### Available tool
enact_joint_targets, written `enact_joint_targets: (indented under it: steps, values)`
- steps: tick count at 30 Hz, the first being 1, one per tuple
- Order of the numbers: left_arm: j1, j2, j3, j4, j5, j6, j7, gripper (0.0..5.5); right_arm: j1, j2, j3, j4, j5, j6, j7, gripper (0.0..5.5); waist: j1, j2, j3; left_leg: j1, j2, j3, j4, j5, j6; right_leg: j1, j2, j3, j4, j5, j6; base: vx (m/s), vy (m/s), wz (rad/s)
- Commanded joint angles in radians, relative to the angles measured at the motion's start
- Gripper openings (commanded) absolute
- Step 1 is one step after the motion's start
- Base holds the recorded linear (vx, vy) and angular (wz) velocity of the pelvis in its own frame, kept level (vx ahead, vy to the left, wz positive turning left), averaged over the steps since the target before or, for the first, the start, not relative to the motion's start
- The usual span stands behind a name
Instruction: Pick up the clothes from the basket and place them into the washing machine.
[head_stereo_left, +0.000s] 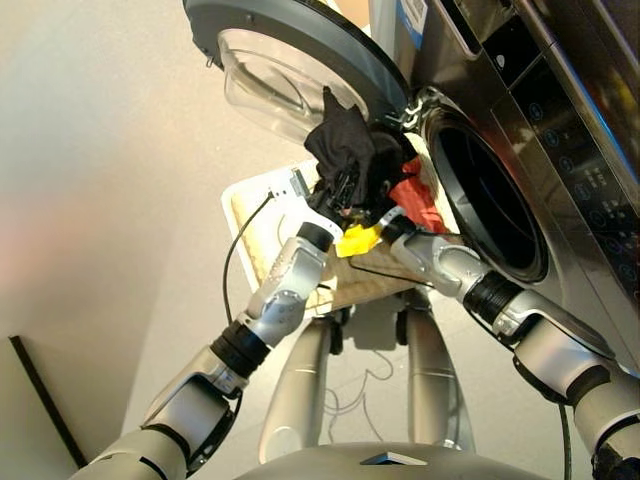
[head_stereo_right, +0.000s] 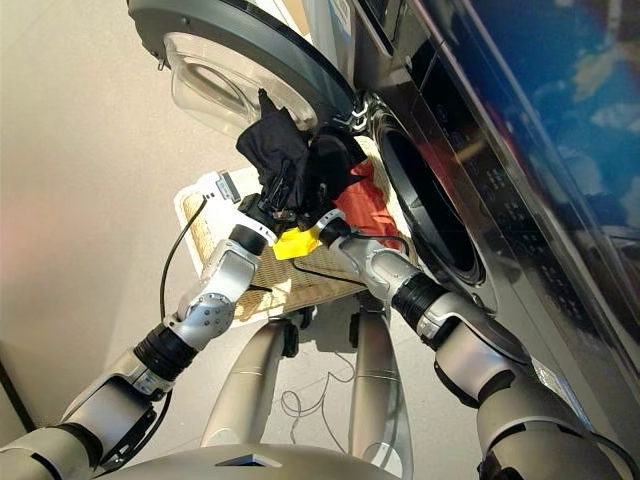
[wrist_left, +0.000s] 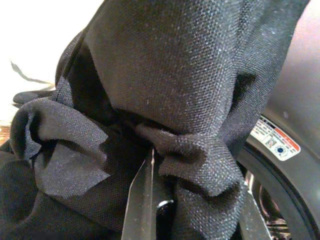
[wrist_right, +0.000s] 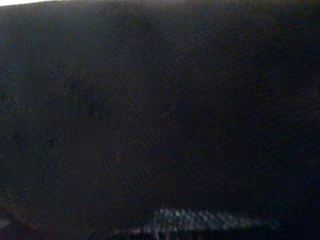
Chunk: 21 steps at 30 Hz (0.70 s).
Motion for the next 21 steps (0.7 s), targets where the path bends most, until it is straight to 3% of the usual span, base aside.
enact_joint_targets:
  steps: [1,2,8,12,16,21]
  values:
    - [0.016,0.014,0.013,-0.105,0.013,-0.037,-0.016,3.3,-0.017,0.081,-0.101,0.004,0.084,-0.006,-0.066,0.0,0.003,-0.005,-0.037,-0.035,-0.018,-0.01,-0.053,0.037,0.028,0.056,0.018,-0.03,-0.041,-0.058,0.048,0.0,0.0,0.0]
    - [0.022,0.018,0.021,-0.106,0.021,-0.035,-0.013,5.5,0.004,0.082,-0.123,0.007,0.112,-0.007,-0.074,0.0,0.002,-0.005,-0.037,-0.036,-0.017,-0.009,-0.052,0.037,0.028,0.055,0.017,-0.03,-0.041,-0.058,0.048,0.0,0.0,0.0]
    - [0.078,0.056,0.105,-0.087,0.082,-0.048,0.018,5.5,0.119,0.097,-0.255,-0.008,0.339,-0.031,-0.098,0.0,0.0,-0.003,-0.036,-0.037,-0.014,-0.004,-0.051,0.04,0.029,0.053,0.016,-0.03,-0.039,-0.056,0.046,0.0,0.0,0.0]
    - [0.146,0.079,0.21,-0.09,0.176,-0.079,0.07,5.5,0.191,0.139,-0.362,0.019,0.549,-0.06,-0.113,0.0,0.004,0.0,-0.039,-0.04,-0.012,-0.003,-0.053,0.042,0.029,0.05,0.014,-0.031,-0.04,-0.055,0.044,0.0,0.0,0.0]
    - [0.202,0.042,0.293,-0.054,0.231,-0.122,0.126,5.5,0.227,0.191,-0.463,0.047,0.838,-0.121,-0.114,0.0,0.006,-0.002,-0.037,-0.042,-0.01,-0.001,-0.055,0.045,0.028,0.045,0.012,-0.03,-0.043,-0.053,0.041,0.0,0.0,0.0]
    - [0.23,0.032,0.331,0.022,0.325,-0.129,0.162,5.5,0.223,0.222,-0.577,0.102,1.181,-0.215,-0.08,0.0,0.007,0.004,-0.027,-0.049,-0.014,0.0,-0.058,0.047,0.025,0.036,0.009,-0.032,-0.039,-0.058,0.039,0.0,0.0,0.0]
